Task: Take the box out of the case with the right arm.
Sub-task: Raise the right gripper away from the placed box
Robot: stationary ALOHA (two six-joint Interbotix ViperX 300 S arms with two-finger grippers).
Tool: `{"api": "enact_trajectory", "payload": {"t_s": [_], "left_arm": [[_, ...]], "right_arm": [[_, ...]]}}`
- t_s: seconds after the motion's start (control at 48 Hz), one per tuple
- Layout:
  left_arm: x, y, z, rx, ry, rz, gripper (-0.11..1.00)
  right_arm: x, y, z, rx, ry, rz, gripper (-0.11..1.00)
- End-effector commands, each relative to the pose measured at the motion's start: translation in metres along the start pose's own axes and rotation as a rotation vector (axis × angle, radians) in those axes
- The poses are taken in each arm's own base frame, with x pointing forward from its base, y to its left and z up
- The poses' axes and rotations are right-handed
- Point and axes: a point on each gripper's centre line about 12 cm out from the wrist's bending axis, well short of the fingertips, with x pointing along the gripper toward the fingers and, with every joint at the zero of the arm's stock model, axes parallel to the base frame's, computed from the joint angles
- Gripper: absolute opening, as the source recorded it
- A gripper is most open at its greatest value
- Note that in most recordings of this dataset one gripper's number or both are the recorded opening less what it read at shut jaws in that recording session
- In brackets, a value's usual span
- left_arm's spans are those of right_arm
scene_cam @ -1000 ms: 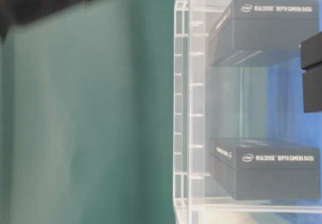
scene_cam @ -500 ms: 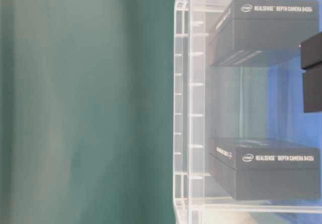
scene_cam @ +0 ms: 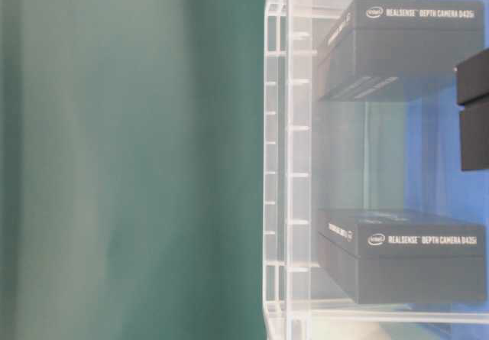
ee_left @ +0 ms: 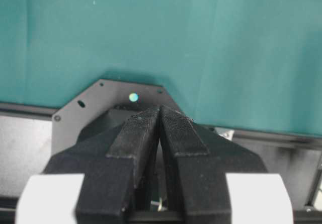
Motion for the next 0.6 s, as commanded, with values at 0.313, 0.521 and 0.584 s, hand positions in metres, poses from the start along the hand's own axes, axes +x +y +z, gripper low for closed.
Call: {"api": "enact_trajectory", "payload": {"t_s": [0.313,0.521,0.584], "left_arm": [[-0.004,-0.001,0.002,0.004,-0.018,-0.003,0.0],[-0.003,-0.001,0.002,0.006,-0.015,-0.002,0.0],[-0.003,-0.001,0.003,0.004,-0.017,-0.003,0.0]], "right_arm": [[-0.002,-0.002,0.078,0.006,-0.04,0.017,0.91],[0.003,-0.002,0.115,-0.018,-0.055,0.004,0.91],[0.004,-0.002,0.124,-0.02,-0.056,0.005,0.91]]}}
